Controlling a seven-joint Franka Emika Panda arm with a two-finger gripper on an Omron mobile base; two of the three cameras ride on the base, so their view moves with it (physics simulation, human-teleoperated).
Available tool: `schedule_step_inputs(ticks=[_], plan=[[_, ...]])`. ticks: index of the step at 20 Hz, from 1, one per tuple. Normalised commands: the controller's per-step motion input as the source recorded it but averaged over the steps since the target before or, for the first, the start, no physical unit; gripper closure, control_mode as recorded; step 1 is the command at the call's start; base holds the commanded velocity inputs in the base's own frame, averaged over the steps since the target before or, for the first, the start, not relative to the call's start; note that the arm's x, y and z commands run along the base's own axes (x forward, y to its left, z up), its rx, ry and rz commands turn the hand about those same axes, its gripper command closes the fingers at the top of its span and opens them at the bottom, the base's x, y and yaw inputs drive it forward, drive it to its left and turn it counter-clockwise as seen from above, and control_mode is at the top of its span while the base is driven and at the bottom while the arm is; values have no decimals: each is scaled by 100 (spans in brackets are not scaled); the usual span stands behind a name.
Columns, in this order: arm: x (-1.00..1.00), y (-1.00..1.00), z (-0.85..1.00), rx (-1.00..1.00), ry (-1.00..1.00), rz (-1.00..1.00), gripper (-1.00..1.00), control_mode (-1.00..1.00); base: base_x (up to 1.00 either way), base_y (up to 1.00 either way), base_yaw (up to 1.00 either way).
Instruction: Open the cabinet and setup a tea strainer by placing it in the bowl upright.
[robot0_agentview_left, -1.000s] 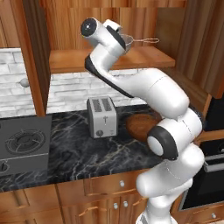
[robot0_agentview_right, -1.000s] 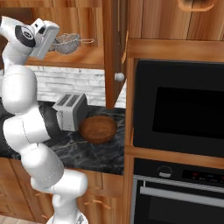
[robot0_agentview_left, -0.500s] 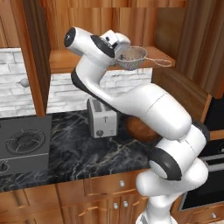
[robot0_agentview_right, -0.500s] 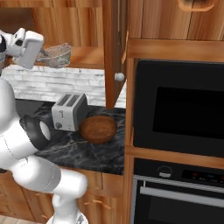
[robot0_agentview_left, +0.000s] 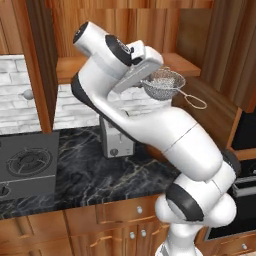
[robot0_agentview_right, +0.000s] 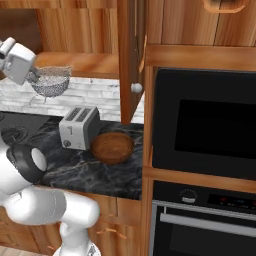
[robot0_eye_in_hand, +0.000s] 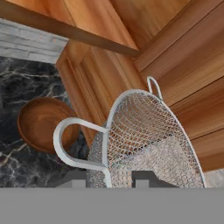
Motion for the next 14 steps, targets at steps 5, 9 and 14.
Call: schedule_step_inputs(ticks=[5, 9, 14], plan=[[-45, -72, -72, 3, -9, 19, 100, -100, 0, 0, 0], [-18, -51, -70, -6, -3, 26, 100, -100, 0, 0, 0], [-3, -34, -58, -1, 2, 7, 100, -100, 0, 0, 0]])
